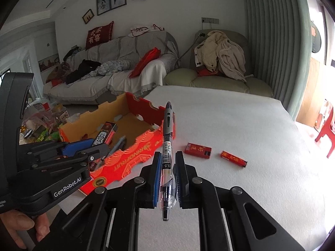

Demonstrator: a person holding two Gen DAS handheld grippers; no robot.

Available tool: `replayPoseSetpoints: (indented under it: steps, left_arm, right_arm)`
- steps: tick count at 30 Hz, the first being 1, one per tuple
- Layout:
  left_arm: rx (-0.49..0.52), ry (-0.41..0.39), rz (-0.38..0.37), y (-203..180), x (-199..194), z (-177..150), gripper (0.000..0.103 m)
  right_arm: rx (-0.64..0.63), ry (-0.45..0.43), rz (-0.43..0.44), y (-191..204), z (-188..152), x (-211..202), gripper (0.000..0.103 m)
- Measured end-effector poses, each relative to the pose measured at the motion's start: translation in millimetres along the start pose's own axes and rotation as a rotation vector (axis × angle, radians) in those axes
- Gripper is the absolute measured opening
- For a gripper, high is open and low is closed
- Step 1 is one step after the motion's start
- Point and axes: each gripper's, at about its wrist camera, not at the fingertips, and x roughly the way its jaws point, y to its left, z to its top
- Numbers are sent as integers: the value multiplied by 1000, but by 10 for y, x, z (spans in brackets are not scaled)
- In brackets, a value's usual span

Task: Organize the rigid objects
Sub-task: 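Carry the mahjong-tile box and black pen over the cardboard box and open both grippers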

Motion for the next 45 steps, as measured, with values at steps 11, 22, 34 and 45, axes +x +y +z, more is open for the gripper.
replayPoseSetpoints:
  steps: [11, 22, 34, 45]
  left_arm:
    - [-67, -27, 37, 367, -97, 56, 25]
    - [-130, -77, 82, 774, -235, 177, 25]
    - [-172, -77, 116, 1074, -216, 209, 25]
    - [-151, -41, 120, 1195, 7, 241, 25]
  right_arm:
    - [-61, 2, 29, 282, 138, 120, 14]
    - [-98, -39, 49, 474, 341, 114, 14]
    - [-92, -51, 119, 775, 510, 256, 14]
    - [-144, -32, 134, 999, 553, 449, 14]
